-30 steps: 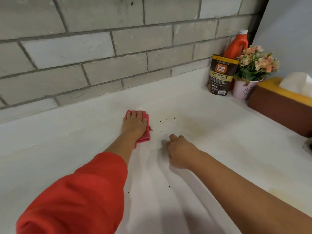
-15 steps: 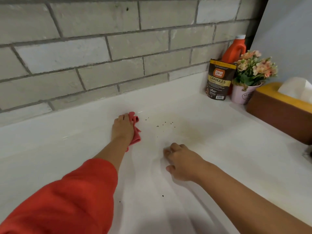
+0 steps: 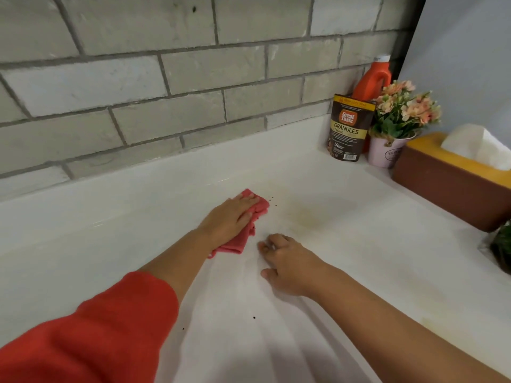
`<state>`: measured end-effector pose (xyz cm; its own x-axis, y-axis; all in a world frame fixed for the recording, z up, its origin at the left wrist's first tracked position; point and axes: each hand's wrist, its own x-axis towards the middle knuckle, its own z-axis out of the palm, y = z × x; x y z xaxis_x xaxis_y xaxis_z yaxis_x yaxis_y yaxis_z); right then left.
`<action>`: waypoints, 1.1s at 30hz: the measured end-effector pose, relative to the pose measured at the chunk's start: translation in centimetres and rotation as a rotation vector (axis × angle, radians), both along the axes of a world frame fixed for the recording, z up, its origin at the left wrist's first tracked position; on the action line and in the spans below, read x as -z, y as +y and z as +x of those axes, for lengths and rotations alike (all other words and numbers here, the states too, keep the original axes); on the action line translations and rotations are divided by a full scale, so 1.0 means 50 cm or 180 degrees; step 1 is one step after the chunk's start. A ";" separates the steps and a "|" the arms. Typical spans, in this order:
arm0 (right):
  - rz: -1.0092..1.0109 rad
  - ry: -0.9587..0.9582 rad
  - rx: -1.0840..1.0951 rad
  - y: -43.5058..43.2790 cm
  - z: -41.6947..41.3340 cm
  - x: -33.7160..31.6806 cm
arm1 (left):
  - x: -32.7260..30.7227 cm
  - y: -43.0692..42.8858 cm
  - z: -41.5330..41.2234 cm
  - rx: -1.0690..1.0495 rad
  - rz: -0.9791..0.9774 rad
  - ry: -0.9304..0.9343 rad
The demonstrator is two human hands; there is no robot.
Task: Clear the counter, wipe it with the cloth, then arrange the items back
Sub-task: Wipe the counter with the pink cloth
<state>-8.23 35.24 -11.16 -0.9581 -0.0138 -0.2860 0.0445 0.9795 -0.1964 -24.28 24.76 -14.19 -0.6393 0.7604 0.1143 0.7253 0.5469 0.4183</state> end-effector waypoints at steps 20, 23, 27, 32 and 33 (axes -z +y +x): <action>-0.1193 0.0732 0.0220 0.031 0.074 -0.033 | -0.026 -0.093 0.166 -0.0353 0.0966 -0.0929; -0.1205 0.0916 0.0300 0.034 0.100 -0.044 | -0.072 -0.150 0.195 -0.0500 0.1986 -0.2094; -0.0706 0.0579 0.0273 0.032 0.115 -0.047 | -0.133 -0.256 0.196 -0.0556 0.1884 -0.2269; -0.0403 -0.0095 0.0199 0.007 0.128 -0.052 | -0.075 -0.364 0.221 -0.1347 0.0620 -0.0870; -0.0378 -0.0116 0.0181 0.005 0.129 -0.054 | -0.054 -0.363 0.233 -0.1462 0.0408 -0.0584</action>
